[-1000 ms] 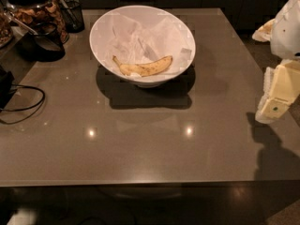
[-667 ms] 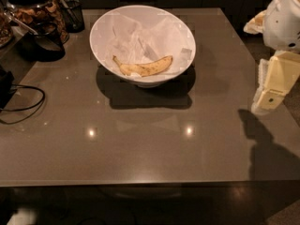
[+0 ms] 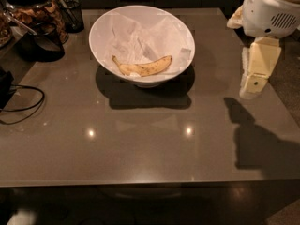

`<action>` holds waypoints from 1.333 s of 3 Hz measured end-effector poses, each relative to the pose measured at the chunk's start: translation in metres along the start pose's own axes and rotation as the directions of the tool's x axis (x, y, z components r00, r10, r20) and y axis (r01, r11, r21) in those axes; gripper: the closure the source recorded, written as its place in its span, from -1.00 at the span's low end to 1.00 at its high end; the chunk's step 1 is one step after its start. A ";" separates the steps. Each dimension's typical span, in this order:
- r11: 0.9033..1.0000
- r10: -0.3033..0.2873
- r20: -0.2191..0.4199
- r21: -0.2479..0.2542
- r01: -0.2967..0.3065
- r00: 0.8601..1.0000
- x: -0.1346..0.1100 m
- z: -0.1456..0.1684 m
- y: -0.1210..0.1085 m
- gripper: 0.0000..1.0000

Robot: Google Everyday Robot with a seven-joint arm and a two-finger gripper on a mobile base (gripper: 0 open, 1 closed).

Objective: Pick banana from white bowl

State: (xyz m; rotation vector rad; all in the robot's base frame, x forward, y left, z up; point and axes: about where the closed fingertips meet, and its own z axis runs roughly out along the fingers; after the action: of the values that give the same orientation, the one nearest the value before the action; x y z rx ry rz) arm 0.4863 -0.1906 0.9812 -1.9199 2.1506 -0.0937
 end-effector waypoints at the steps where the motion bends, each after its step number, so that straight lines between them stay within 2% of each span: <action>1: 1.000 0.000 0.000 0.000 0.000 1.000 0.000 0.000 0.000 -1.00; 2: 0.999 -0.029 0.037 0.019 0.028 0.999 -0.021 0.007 -0.029 -1.00; 4: 0.995 -0.100 0.088 -0.016 0.102 0.991 -0.069 0.030 -0.082 -1.00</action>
Offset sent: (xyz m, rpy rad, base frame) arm 0.0679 0.0406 0.0033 0.0539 -0.0139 0.0832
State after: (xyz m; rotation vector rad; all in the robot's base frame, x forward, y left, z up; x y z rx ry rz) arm 0.5789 -0.1294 0.9799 -2.0052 2.0067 -0.0075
